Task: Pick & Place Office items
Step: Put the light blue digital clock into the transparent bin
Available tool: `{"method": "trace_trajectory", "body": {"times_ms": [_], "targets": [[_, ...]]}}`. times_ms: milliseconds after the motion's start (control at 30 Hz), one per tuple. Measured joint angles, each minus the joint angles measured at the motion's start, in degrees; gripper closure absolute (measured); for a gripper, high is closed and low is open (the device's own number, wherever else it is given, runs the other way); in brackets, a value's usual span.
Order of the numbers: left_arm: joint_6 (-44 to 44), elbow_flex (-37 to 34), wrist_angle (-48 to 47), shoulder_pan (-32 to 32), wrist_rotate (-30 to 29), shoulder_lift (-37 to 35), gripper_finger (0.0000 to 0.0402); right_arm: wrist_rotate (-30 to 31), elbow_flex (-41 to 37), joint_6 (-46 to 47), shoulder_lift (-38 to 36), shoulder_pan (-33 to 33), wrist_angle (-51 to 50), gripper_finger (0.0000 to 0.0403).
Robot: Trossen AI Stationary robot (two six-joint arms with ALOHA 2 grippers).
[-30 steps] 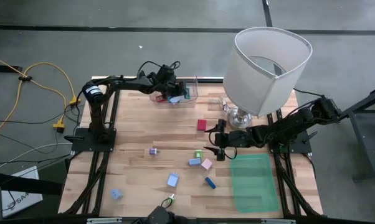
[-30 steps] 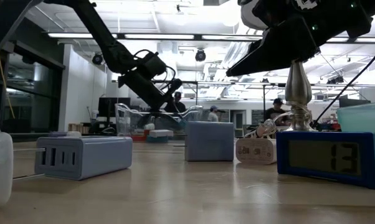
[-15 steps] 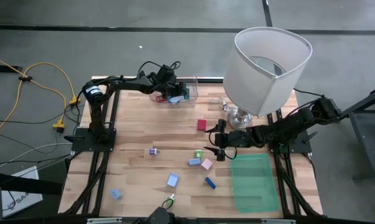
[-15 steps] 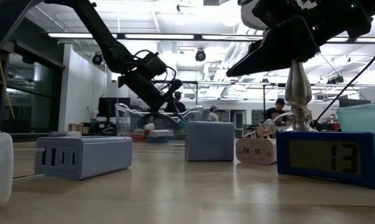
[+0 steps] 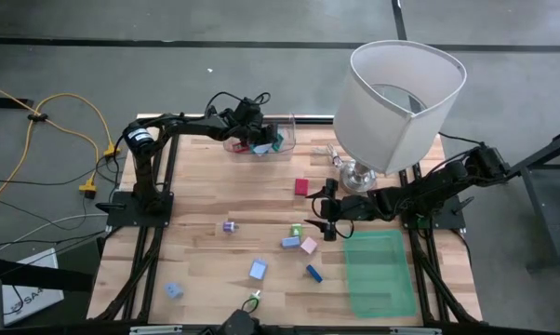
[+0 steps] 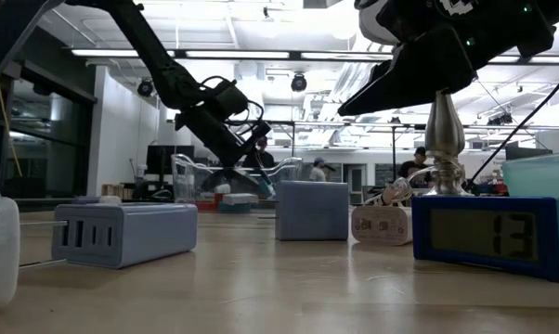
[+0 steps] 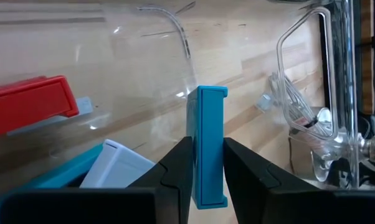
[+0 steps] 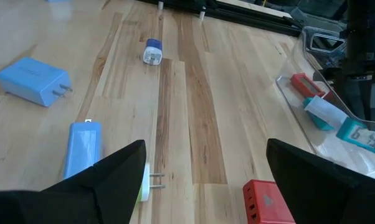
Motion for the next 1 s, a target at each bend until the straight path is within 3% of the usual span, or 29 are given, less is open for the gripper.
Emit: {"method": "trace_trajectory", "body": {"times_ms": [1000], "targets": [[6.44, 0.02, -0.15, -1.29, -2.75, 0.0, 0.0318, -0.26, 0.0, 0.0, 0.0, 0.0, -0.2, 0.0082]]}}
